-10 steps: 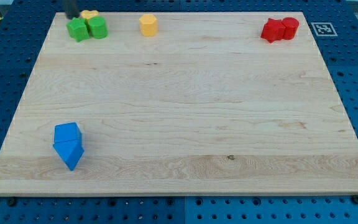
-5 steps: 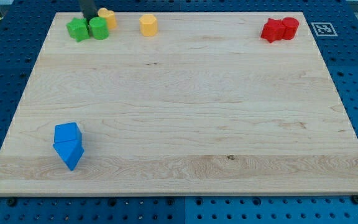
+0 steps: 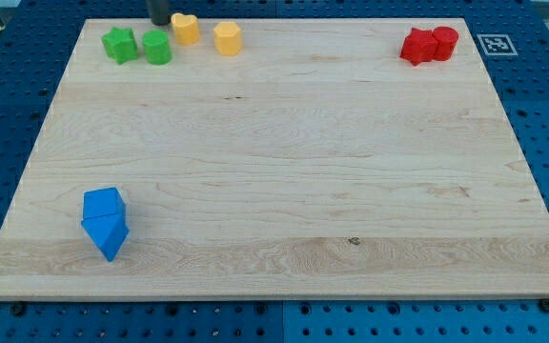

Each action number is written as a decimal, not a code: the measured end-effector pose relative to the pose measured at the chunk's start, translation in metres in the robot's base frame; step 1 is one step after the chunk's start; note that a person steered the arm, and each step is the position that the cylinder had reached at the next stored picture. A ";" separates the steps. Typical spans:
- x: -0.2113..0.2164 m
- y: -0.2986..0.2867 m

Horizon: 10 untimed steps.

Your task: Move the yellow heart closer to the yellow hexagon

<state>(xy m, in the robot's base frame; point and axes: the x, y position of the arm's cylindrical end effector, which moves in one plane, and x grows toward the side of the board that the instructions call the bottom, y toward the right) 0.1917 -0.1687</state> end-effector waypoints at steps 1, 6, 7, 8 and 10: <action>0.003 0.013; 0.020 0.022; 0.020 0.036; 0.020 0.036; 0.032 0.039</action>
